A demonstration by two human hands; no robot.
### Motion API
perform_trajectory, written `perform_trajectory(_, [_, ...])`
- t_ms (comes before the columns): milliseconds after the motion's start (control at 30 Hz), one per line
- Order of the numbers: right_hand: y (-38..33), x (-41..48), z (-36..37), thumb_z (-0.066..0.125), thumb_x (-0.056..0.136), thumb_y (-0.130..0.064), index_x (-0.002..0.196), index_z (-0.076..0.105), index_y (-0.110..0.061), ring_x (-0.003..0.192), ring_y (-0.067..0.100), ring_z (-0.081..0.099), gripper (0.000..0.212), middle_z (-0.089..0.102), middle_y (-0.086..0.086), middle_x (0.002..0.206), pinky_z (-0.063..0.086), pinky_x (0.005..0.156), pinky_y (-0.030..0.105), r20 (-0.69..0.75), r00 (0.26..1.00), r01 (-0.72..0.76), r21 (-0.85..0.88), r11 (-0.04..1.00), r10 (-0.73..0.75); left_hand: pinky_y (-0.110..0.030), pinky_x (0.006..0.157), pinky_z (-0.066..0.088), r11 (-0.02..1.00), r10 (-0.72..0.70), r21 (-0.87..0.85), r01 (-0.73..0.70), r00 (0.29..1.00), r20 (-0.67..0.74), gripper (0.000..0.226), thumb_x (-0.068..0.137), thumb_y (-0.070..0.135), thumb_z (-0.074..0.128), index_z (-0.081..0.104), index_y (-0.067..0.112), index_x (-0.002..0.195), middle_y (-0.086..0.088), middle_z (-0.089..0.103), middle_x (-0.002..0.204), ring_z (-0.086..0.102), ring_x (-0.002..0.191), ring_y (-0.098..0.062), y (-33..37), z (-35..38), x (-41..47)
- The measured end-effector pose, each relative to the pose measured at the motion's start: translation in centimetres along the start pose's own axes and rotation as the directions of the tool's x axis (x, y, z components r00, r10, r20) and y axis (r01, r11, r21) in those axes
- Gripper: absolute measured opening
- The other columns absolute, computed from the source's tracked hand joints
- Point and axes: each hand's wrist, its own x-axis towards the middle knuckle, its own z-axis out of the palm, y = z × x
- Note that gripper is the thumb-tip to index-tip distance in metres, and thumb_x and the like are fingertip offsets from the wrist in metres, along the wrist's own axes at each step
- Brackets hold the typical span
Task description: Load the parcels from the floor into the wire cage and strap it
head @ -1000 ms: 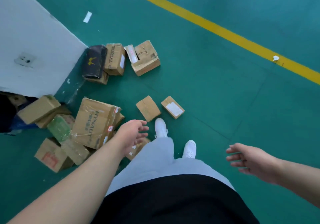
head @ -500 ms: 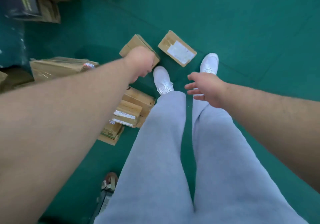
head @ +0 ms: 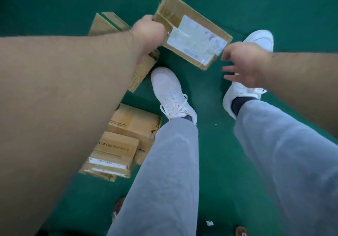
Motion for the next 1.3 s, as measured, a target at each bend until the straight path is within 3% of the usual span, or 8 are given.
perform_trajectory(267, [-0.3,-11.1,-1.1,0.061,0.067,-0.025,0.115,0.065,-0.032,0.127,0.023,0.052,0.048,0.055,-0.007,0.135,0.043,0.104,0.057,0.029,1.0,-0.005,0.1,0.995,0.002,-0.028,0.085,0.046,0.889,-0.05,-0.438,0.132,0.98,0.192,0.064,0.087,-0.002,0.047,0.045,0.031,0.143,0.011,0.065,0.112,0.056,0.099,-0.004,-1.6,-0.2,-14.3])
perform_trajectory(367, [-1.2,-21.4,-3.4,0.055,0.07,-0.023,0.103,0.066,-0.04,0.129,0.028,0.054,0.039,0.063,-0.002,0.13,0.041,0.104,0.063,0.037,0.994,0.098,0.008,0.995,-0.098,-0.024,0.083,0.041,0.757,-0.064,-0.63,0.176,0.978,0.196,0.075,0.082,-0.002,0.047,0.04,0.031,0.149,0.01,0.063,0.113,0.053,0.101,-0.003,-0.3,-2.2,-24.1])
perform_trajectory(500, [-2.7,-36.8,-7.5,0.051,0.083,-0.015,0.118,0.058,-0.047,0.106,0.013,0.064,0.048,0.07,-0.009,0.117,0.049,0.102,0.054,0.076,0.953,0.302,-0.136,0.943,-0.294,-0.037,0.096,0.048,0.525,-0.029,-0.844,0.11,0.993,0.111,0.089,0.055,0.01,0.049,0.049,0.032,0.141,0.003,0.065,0.108,0.058,0.107,-0.02,2.6,-6.2,-37.4])
perform_trajectory(633, [-4.8,-48.9,-10.4,0.053,0.08,-0.02,0.125,0.053,-0.059,0.119,0.023,0.063,0.06,0.072,-0.013,0.113,0.053,0.098,0.056,0.166,0.884,0.467,-0.278,0.84,-0.437,-0.041,0.099,0.044,0.296,-0.013,-0.955,-0.018,1.0,-0.023,0.061,0.058,0.022,0.056,0.057,0.024,0.119,-0.002,0.065,0.113,0.057,0.109,-0.022,4.7,-9.3,-50.3])
perform_trajectory(800, [-7.6,-61.0,-10.4,0.048,0.096,-0.01,0.121,0.059,-0.062,0.117,0.01,0.062,0.059,0.071,-0.017,0.119,0.047,0.104,0.049,0.501,0.754,0.645,-0.442,0.623,-0.425,-0.052,0.112,0.041,-0.032,-0.158,-0.996,-0.087,0.984,-0.081,0.081,0.054,0.047,0.069,0.059,0.012,0.127,-0.012,0.071,0.118,0.063,0.118,-0.032,0.6,-9.9,-61.8])
perform_trajectory(900, [-8.3,-66.8,-9.9,0.05,0.1,-0.01,0.137,0.058,-0.042,0.125,0.015,0.061,0.05,0.072,-0.019,0.119,0.045,0.107,0.05,0.628,0.69,0.712,-0.5,0.493,-0.36,-0.042,0.103,0.043,-0.199,-0.205,-0.962,-0.186,0.968,-0.145,0.059,0.065,0.042,0.066,0.064,0.011,0.115,-0.006,0.071,0.101,0.062,0.101,-0.029,-3.0,-8.3,-69.1])
perform_trajectory(1100, [-3.1,-73.6,-6.3,0.053,0.101,-0.021,0.128,0.062,-0.049,0.122,0.017,0.063,0.04,0.071,-0.008,0.127,0.046,0.107,0.049,0.754,0.643,0.762,-0.612,0.209,-0.137,-0.043,0.103,0.041,-0.372,-0.347,-0.835,-0.405,0.895,-0.28,0.038,0.079,0.036,0.056,0.067,0.024,0.114,0.004,0.072,0.108,0.06,0.101,-0.019,-9.0,-0.4,-78.8])
perform_trajectory(1300, [12.5,-75.3,-4.0,0.055,0.1,-0.024,0.136,0.056,-0.046,0.112,0.013,0.065,0.043,0.074,-0.009,0.115,0.048,0.09,0.035,0.829,0.559,0.825,-0.559,-0.082,-0.021,-0.03,0.087,0.044,-0.462,-0.636,-0.686,-0.562,0.749,-0.185,0.028,0.097,0.011,0.046,0.067,0.025,0.109,0.015,0.074,0.096,0.062,0.094,-0.004,-10.9,12.9,-86.0])
